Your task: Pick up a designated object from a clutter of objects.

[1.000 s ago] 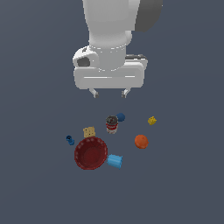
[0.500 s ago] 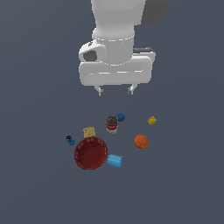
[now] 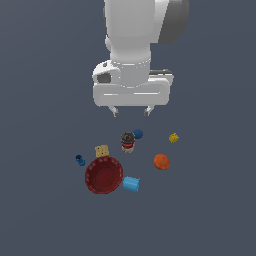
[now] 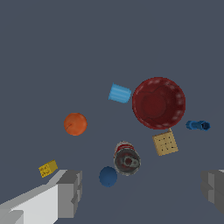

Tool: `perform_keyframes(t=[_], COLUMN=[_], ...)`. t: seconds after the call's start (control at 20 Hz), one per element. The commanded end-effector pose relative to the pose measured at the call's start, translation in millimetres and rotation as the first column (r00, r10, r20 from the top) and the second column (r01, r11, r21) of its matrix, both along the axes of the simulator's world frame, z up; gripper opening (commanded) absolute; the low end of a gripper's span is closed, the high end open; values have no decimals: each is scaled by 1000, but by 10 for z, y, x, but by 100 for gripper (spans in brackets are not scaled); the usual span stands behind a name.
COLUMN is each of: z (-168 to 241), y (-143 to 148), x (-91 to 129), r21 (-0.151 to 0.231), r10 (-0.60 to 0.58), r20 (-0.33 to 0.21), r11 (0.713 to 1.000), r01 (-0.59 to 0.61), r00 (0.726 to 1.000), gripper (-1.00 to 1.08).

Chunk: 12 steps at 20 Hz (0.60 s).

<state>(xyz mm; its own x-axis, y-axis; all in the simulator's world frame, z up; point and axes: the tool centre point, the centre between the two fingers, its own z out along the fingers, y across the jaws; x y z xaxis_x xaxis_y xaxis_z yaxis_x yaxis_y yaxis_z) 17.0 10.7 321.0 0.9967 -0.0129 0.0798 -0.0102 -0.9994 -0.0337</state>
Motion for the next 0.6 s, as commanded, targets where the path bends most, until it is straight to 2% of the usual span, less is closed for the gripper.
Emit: perform_keyframes(t=[0.0,0.25,0.55], z=[-173,-641,-1289], y=[-10,-37,-72], x=[-17,-94,-289], r21=[-2,-7,-18], r10=[-22,-81,-165], r20=[-8,-27,-54], r11=[1000,997,986], r01=[22,81,165], r00=[1000,996,985], gripper=[100,100,100])
